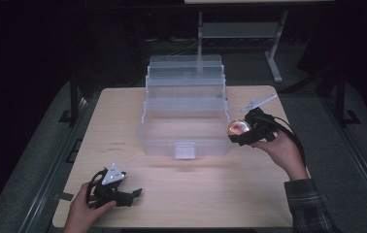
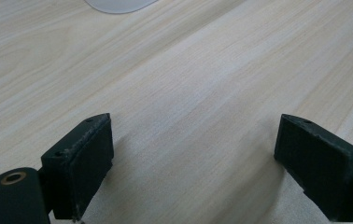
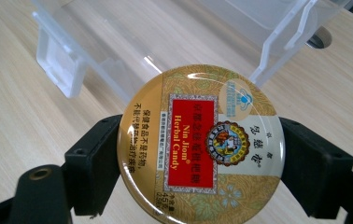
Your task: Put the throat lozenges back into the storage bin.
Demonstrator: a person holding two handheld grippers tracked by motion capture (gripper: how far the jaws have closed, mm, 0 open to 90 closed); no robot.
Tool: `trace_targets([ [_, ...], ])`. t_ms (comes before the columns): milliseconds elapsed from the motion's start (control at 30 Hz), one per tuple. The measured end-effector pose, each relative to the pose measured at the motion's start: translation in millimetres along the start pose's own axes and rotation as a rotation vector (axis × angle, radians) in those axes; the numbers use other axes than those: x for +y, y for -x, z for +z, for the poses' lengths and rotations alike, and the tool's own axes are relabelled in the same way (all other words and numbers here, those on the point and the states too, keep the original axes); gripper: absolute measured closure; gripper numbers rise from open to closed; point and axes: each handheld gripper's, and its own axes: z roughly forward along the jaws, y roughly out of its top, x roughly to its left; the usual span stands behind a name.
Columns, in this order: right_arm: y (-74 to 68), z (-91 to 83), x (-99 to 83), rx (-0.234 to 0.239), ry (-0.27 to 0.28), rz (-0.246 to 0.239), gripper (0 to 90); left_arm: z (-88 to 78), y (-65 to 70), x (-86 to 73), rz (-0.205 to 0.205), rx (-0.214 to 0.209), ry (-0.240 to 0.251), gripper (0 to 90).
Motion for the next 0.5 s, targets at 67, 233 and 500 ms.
trace_targets([
  [67, 0.3, 1.3, 2.7, -0.001, -0.003, -0.002, 19.9, 0.0, 0.0, 0.0, 0.0, 0.0, 0.0, 10.9],
  [233, 1.1, 5.6, 9.2, -0.003, -0.013, -0.007, 19.9, 0.0, 0.0, 0.0, 0.0, 0.0, 0.0, 10.9],
  [500, 3.6, 10.6, 20.3, -0.001, -0.026, -0.013, 19.9, 0.0, 0.1, 0.0, -0.002, -0.001, 0.0, 10.9],
])
